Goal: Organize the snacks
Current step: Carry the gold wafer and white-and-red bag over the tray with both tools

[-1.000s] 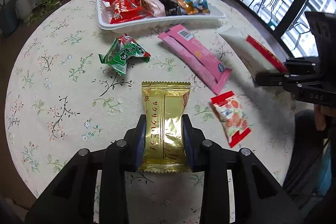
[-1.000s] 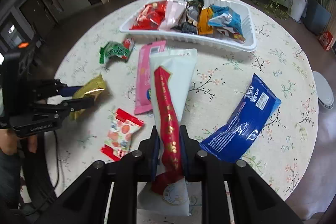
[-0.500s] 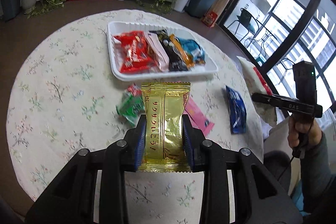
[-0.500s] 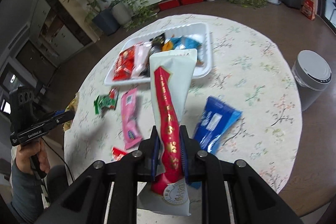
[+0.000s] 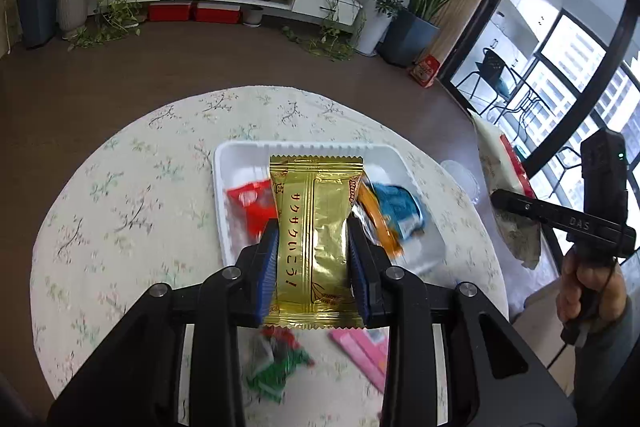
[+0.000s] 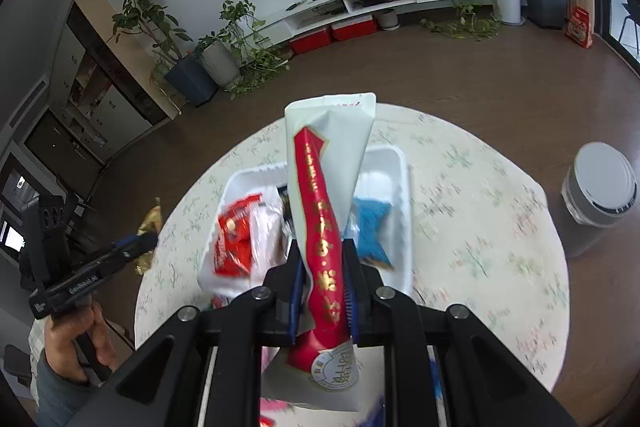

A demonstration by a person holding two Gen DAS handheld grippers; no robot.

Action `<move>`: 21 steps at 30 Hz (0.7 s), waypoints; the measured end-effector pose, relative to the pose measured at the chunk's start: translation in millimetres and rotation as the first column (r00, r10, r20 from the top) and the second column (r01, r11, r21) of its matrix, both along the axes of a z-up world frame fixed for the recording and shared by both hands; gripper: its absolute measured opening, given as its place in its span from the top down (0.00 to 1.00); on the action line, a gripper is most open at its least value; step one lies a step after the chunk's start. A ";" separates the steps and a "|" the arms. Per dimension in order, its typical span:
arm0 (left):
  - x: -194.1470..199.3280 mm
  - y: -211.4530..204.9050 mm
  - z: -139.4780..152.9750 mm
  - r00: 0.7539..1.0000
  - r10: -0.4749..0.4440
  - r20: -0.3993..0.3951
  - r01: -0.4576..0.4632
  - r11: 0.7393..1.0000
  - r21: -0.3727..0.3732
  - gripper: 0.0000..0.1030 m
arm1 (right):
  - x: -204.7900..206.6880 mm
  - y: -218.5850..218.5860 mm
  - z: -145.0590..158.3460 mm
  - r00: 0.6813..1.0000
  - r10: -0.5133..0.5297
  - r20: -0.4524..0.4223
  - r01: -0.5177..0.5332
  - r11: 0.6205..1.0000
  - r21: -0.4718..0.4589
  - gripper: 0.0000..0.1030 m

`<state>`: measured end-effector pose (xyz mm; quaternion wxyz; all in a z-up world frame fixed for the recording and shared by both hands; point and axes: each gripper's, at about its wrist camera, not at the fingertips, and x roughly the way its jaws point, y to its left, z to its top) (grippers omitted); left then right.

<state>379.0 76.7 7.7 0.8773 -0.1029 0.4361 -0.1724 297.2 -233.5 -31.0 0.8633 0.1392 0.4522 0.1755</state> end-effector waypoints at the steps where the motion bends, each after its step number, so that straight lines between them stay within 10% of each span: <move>1: 7.8 -2.2 -0.7 1.000 0.003 -0.004 -0.003 1.000 0.003 0.71 | 9.2 5.7 0.9 1.000 -0.001 -0.001 0.001 1.000 0.000 0.81; 21: 86.5 -53.9 -71.3 0.996 -0.044 -0.075 0.043 0.999 -0.013 0.71 | 67.7 66.0 -64.2 0.992 0.043 -0.117 -0.049 0.998 -0.050 0.81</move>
